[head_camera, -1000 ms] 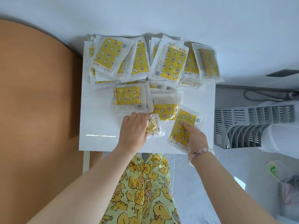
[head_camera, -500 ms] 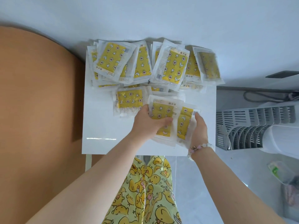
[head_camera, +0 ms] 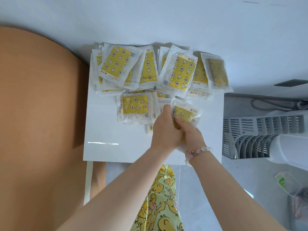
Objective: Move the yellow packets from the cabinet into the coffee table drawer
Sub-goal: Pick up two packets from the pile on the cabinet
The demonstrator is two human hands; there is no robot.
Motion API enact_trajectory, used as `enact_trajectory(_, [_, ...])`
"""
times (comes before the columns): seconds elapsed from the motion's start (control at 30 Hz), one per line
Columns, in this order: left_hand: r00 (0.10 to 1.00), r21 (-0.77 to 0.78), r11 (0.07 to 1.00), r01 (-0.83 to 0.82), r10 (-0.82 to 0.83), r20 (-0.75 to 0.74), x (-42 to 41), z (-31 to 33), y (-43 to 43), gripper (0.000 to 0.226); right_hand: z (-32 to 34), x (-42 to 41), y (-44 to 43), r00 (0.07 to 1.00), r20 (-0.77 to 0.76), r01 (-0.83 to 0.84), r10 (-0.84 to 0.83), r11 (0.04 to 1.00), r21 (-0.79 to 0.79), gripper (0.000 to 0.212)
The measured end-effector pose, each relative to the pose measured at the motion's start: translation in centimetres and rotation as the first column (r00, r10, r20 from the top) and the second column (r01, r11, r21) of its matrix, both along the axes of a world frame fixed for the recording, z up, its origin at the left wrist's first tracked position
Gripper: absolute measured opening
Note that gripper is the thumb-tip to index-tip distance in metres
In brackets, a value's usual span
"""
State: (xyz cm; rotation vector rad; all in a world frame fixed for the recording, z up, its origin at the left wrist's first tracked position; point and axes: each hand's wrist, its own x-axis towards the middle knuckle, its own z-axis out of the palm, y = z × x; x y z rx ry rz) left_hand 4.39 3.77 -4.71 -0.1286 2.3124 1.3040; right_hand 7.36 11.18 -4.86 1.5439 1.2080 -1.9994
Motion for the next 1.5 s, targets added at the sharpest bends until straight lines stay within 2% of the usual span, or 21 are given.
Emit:
enact_trajectory(0.1, [0.990,-0.072,0.996,0.049,-0.058,-0.130,0.3,-0.7,0.2,0.022,-0.1,0.4,0.2,1.000,-0.009,-0.020,0.020,0.999,0.035,0.015])
enact_trajectory(0.2, [0.950,-0.264,0.960,0.087,-0.160,-0.268,1.0,-1.2,0.3,0.020,-0.4,0.8,0.5,1.000,0.000,0.009,-0.009,1.000,0.023,0.009])
enact_trajectory(0.27, [0.937,-0.346,0.936,0.069,-0.180,-0.300,1.2,-1.3,0.4,0.022,-0.7,1.0,0.6,1.000,0.006,0.016,-0.016,1.000,-0.004,0.014])
enact_trajectory(0.33, [0.934,-0.340,0.938,0.070,-0.182,-0.308,1.2,-1.1,0.5,0.026,-1.1,1.2,0.6,1.000,0.010,0.027,-0.027,0.999,-0.023,0.026])
enact_trajectory(0.4, [0.952,-0.260,0.956,0.139,-0.202,-0.232,0.9,-0.4,0.4,0.037,-1.0,1.2,0.8,0.999,-0.001,0.036,-0.036,0.999,-0.021,0.043])
enact_trajectory(0.47, [0.958,-0.064,0.957,0.285,-0.286,-0.009,0.2,0.2,-0.4,0.063,-1.0,1.0,1.7,0.998,0.005,0.064,-0.064,0.998,0.000,0.054])
enact_trajectory(0.5, [0.938,0.021,0.946,0.325,-0.325,0.118,-0.3,0.4,-1.1,0.073,-0.9,0.7,2.3,0.997,0.007,0.074,-0.074,0.997,0.019,0.051])
enact_trajectory(0.53, [0.927,0.074,0.949,0.307,-0.315,0.202,-0.7,0.4,-1.8,0.075,-1.1,0.5,3.2,0.996,0.013,0.083,-0.084,0.995,0.050,0.048])
enact_trajectory(0.57, [0.945,0.081,0.973,0.216,-0.229,0.234,-1.0,0.3,-2.6,0.071,-1.1,0.4,3.9,0.996,0.027,0.084,-0.087,0.993,0.086,0.047])
enact_trajectory(0.63, [0.968,-0.037,0.987,-0.158,0.162,0.194,-1.9,-0.5,-4.1,0.054,-1.0,0.2,4.8,0.996,0.054,0.059,-0.068,0.986,0.153,0.055])
enact_trajectory(0.7, [0.819,-0.197,0.832,-0.519,0.550,0.166,-3.0,-1.2,-5.2,0.049,-0.9,0.2,5.2,0.997,0.071,0.004,-0.017,0.983,0.183,0.063])
enact_trajectory(0.77, [0.594,-0.311,0.657,-0.687,0.754,0.282,-3.8,-1.8,-6.0,0.055,-0.7,0.1,5.0,0.996,0.087,-0.026,0.008,0.979,0.205,0.047])
enact_trajectory(0.83, [0.368,-0.344,0.551,-0.760,0.801,0.472,-4.6,-1.9,-6.1,0.061,-0.9,0.5,4.7,0.994,0.112,-0.038,0.014,0.975,0.217,0.031])
enact_trajectory(0.87, [0.305,-0.339,0.531,-0.777,0.787,0.536,-4.9,-1.7,-5.9,0.063,-1.1,0.8,4.5,0.992,0.122,-0.040,0.014,0.975,0.217,0.028])
enact_trajectory(0.9, [0.281,-0.316,0.536,-0.783,0.757,0.589,-5.2,-1.4,-5.5,0.062,-1.1,1.0,4.2,0.992,0.125,-0.039,0.013,0.977,0.208,0.026])
enact_trajectory(1.03, [0.301,-0.176,0.588,-0.789,0.620,0.724,-6.2,-0.2,-3.7,0.039,-1.1,1.6,3.3,0.992,0.129,-0.038,0.017,0.986,0.161,0.020])
enact_trajectory(1.1, [0.279,-0.168,0.582,-0.796,0.599,0.751,-7.0,0.0,-3.3,0.041,-1.0,1.7,3.1,0.993,0.114,-0.037,0.020,0.988,0.147,0.016])
enact_trajectory(1.2, [0.275,-0.225,0.631,-0.743,0.593,0.756,-7.4,0.1,-2.9,0.063,-0.8,1.7,3.2,0.995,0.098,-0.037,0.022,0.988,0.150,0.014])
enact_trajectory(1.37, [0.319,-0.248,0.680,-0.690,0.592,0.740,-7.1,-0.2,-2.7,0.045,-0.5,1.3,3.6,0.996,0.084,-0.052,0.038,0.985,0.167,0.012])
enact_trajectory(1.5, [0.379,-0.322,0.740,-0.590,0.606,0.699,-7.4,-1.5,-3.6,0.059,-0.5,0.5,3.2,0.996,0.071,-0.060,0.049,0.987,0.151,0.011])
